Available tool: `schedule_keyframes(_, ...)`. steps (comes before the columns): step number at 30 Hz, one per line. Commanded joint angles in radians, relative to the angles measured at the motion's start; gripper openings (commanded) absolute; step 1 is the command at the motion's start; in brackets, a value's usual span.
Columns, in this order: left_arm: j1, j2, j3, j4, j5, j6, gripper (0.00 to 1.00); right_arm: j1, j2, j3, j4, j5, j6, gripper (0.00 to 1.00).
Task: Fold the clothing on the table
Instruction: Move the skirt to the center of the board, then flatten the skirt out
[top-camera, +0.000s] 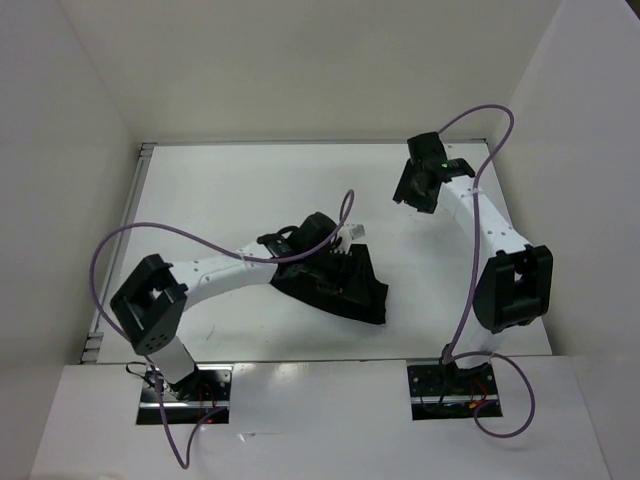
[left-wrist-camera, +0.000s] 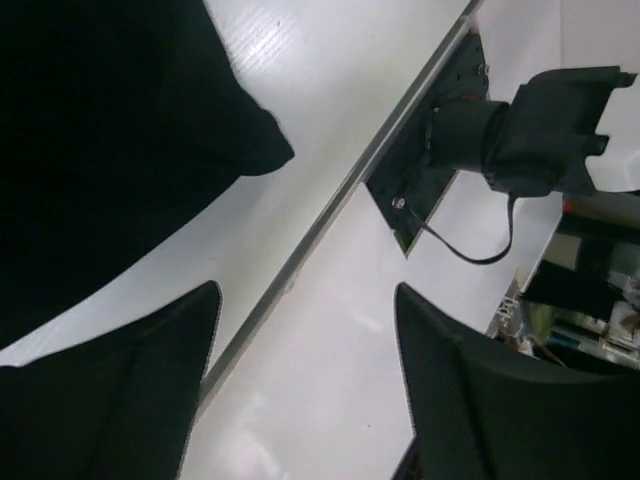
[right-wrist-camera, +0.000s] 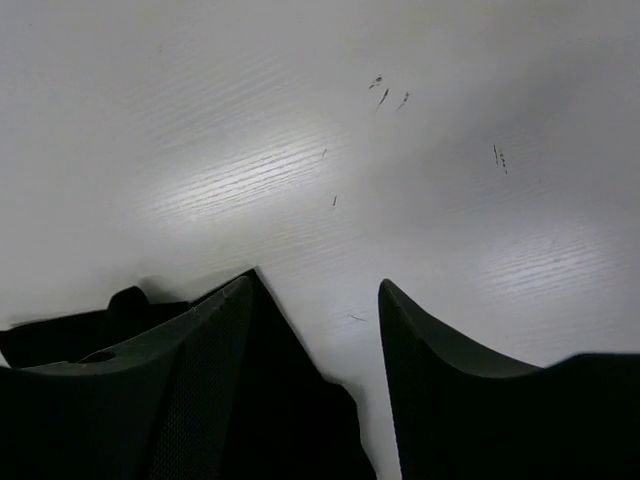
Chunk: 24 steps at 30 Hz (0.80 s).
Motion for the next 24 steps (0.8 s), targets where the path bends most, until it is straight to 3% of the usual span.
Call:
schedule_keyframes(1, 0.032, -0.185, 0.106, 0.007, -0.116, 0.035, 0.85, -0.002, -0.077, -0.024, -0.005, -0.010, -0.005, 0.59)
schedule_keyframes(2, 0.059, -0.200, 0.122, -0.010, -0.117, 0.035, 0.93, -0.002, -0.088, -0.038, -0.005, -0.029, -0.005, 0.59)
schedule_keyframes(3, 0.076, -0.209, 0.143, -0.045, -0.117, 0.046, 0.96, -0.002, -0.088, -0.047, -0.005, -0.038, -0.005, 0.59)
schedule_keyframes(7, 0.149, -0.243, 0.114, -0.100, -0.127, 0.067, 0.96, -0.002, -0.134, -0.117, -0.023, -0.104, -0.005, 0.59)
schedule_keyframes(12, 0.215, -0.214, 0.033, -0.110, -0.285, 0.044, 0.76, 0.031, -0.220, -0.242, -0.023, -0.215, -0.005, 0.59)
schedule_keyframes(20, 0.225, 0.012, 0.105, -0.101, -0.512, 0.123, 0.78, 0.087, -0.335, -0.423, -0.057, -0.238, 0.102, 0.59)
schedule_keyframes(24, 0.264, 0.089, 0.165, -0.091, -0.534, 0.123, 0.75, 0.096, -0.373, -0.475, -0.057, -0.238, 0.124, 0.59)
